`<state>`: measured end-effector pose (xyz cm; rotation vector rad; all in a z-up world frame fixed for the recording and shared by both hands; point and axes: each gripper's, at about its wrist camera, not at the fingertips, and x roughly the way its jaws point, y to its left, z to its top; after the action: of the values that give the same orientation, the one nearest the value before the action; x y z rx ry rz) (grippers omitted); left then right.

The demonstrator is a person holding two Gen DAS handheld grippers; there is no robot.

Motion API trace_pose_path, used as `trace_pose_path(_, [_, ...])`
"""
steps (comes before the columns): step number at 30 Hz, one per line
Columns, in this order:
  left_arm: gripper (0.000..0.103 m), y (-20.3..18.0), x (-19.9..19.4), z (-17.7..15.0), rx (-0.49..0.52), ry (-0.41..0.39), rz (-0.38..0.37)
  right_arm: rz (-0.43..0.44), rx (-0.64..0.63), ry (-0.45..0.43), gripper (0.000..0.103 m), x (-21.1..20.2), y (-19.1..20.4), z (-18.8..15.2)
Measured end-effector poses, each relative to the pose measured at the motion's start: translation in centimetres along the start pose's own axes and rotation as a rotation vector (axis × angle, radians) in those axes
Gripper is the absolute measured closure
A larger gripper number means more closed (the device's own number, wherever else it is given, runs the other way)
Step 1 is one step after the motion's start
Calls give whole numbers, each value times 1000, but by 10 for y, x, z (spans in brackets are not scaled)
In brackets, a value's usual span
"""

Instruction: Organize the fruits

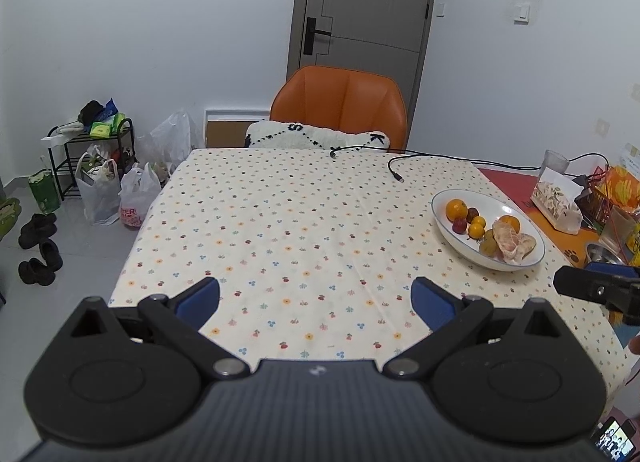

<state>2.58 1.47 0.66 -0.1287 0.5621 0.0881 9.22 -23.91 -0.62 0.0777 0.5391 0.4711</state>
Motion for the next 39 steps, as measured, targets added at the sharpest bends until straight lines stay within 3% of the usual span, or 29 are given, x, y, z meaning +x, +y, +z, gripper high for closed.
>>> trace_pose_path(39, [2,-6,14,-3,21,26,-6,-14,8,22,0,8,-1,-4])
